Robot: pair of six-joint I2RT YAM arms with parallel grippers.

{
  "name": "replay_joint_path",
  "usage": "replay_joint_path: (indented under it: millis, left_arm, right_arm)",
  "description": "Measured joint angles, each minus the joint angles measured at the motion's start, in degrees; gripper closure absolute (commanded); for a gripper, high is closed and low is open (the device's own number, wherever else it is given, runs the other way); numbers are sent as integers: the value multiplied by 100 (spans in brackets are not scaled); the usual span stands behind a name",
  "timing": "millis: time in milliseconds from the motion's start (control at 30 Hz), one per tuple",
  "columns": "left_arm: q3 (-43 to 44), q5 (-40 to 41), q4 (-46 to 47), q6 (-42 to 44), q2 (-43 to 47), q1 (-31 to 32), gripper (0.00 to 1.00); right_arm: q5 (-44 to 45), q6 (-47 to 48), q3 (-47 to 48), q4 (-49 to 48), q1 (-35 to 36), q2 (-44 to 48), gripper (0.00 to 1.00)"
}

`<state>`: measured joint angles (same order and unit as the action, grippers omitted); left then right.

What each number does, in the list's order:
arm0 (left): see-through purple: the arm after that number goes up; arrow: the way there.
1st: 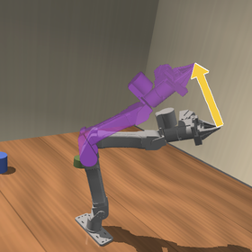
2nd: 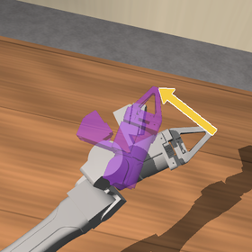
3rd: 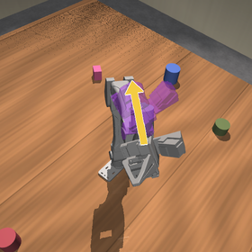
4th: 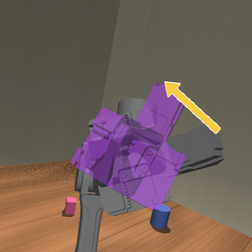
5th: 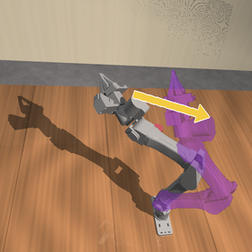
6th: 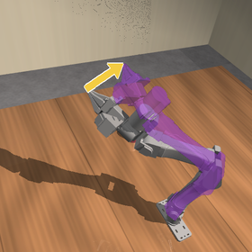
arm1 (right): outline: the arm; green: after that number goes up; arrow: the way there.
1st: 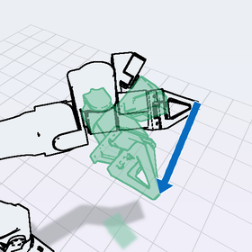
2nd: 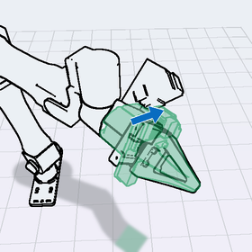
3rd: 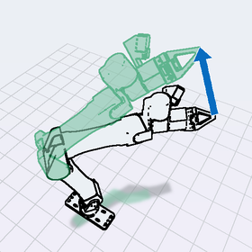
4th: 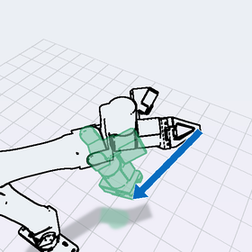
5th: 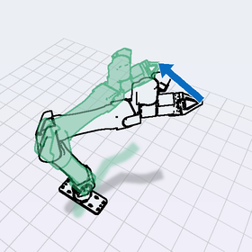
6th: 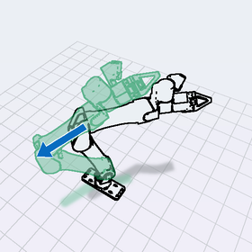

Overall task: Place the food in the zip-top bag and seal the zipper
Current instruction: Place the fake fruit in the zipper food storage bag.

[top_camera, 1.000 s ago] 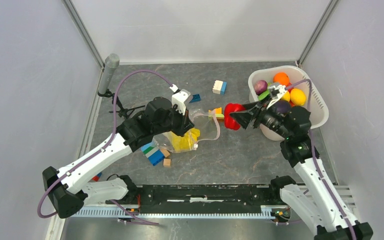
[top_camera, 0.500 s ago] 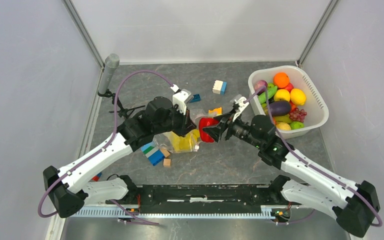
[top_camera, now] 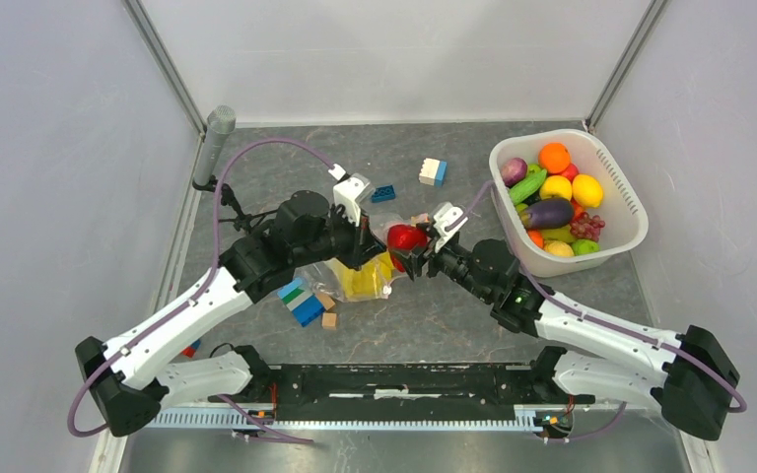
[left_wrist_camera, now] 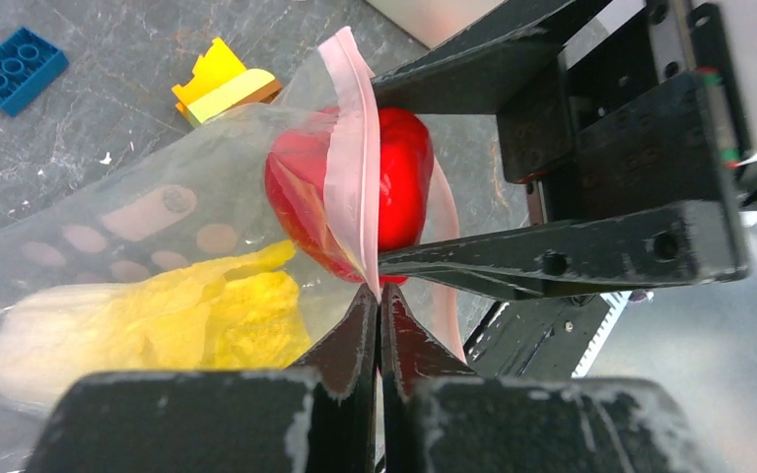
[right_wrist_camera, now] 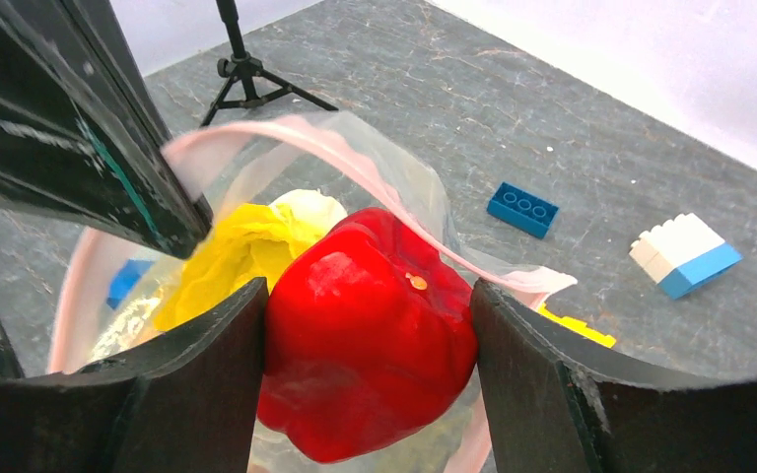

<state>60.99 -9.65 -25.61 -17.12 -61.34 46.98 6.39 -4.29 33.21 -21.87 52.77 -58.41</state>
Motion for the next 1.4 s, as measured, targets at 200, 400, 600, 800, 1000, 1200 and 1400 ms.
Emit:
replay_joint_path:
  millis: [200,400,600,800,1000,1200,1400]
  left_arm:
    - [35,35,2,0,192,2,98]
    - [35,216,2,-4,258,0,98]
    - [35,275,4,-39,302,0,98]
    - [35,321,9,-109,334,0,98]
    - [33,337,9,-127,332,0,98]
    - [0,509,26,-129,378,0,98]
    - [0,505,68,-138,376,0,98]
  right_arm:
    - [-157,452,11,2,0,-35,14]
    - [-232,529,258,461,0,289,8]
    - [-297,332,579,1064,0,573,14]
    - [-474,-208,833,1812,0,243,18]
    - [-398,-697,608,2232,15,503,14]
    - [-260,-831,341,2271,15,1670,11]
    - [98,-1058,717,2583,15,992,29]
